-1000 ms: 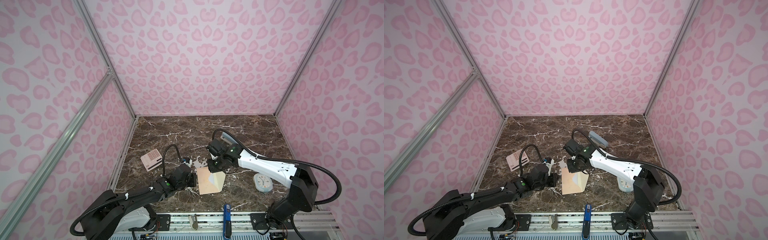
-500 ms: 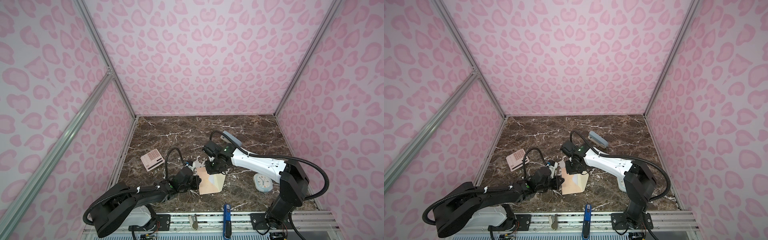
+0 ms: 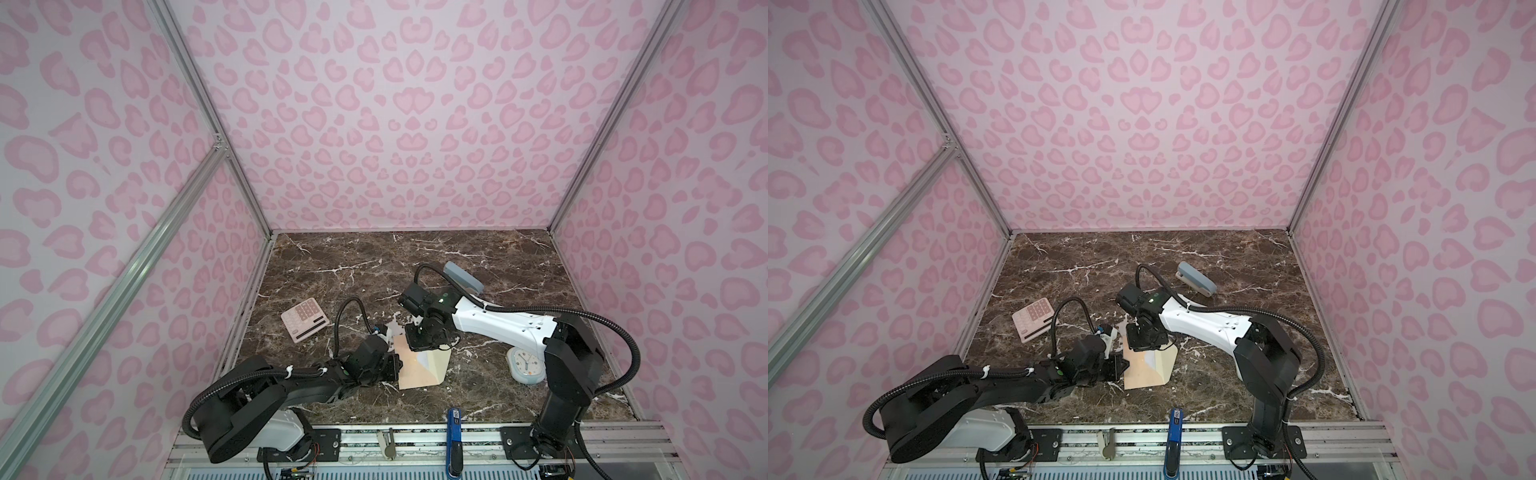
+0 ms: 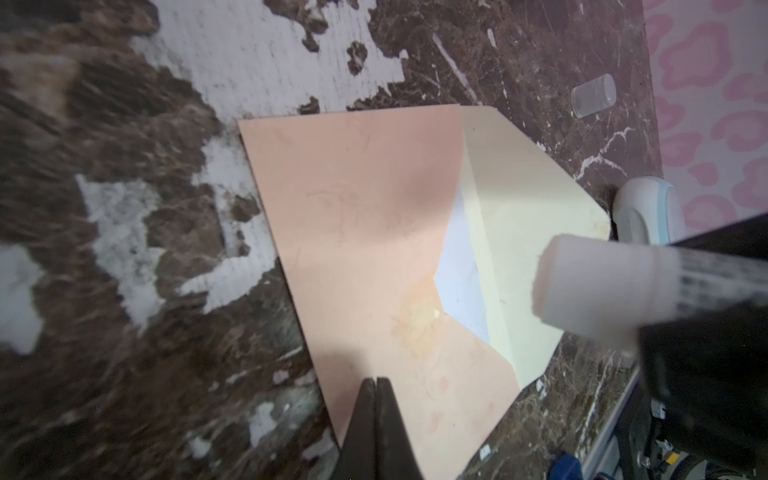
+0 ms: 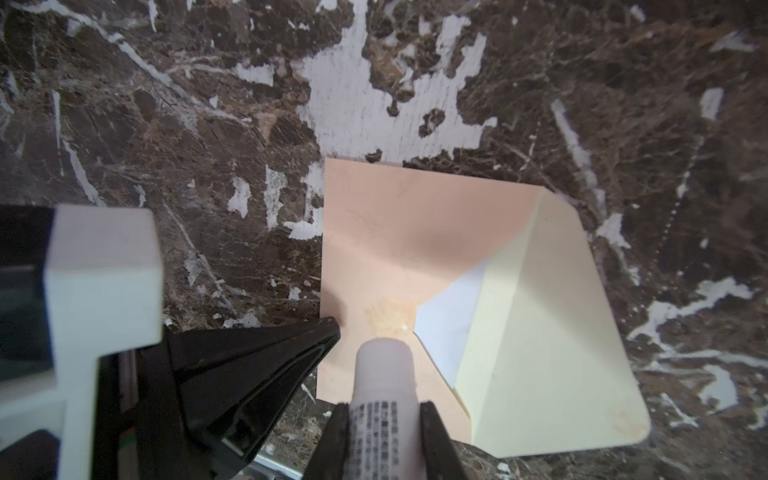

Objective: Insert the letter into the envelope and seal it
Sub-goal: 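Lower the glue stick onto the envelope flap while the left gripper holds the envelope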

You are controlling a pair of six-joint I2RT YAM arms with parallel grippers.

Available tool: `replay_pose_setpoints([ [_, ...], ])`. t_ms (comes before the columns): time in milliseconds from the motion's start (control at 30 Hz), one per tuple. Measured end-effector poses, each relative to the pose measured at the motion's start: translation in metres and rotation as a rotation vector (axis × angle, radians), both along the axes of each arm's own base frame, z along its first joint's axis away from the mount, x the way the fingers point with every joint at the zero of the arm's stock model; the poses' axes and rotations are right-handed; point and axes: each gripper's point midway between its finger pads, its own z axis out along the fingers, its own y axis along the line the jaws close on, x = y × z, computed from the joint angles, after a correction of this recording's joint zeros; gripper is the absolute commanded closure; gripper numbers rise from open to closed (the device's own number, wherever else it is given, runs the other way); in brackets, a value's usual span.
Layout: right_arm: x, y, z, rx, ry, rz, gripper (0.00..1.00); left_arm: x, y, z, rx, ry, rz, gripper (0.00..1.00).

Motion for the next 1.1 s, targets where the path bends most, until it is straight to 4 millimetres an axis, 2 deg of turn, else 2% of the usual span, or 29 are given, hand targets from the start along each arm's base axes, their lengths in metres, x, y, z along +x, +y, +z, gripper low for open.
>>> replay_pose_setpoints([
  [467, -0.003, 0.005, -0.018, -0.035, 0.061, 0.006, 0.91, 0.001, -0.001, -0.004, 0.022, 0.018, -0.001, 0.96],
  [733, -0.011, 0.001, -0.029, -0.088, 0.102, 0.019, 0.92, 0.001, -0.002, -0.004, 0.033, 0.027, -0.005, 0.96],
  [1100, -0.014, 0.007, -0.033, -0.107, 0.124, 0.034, 0.92, 0.000, -0.005, -0.005, 0.032, 0.033, -0.019, 0.96],
])
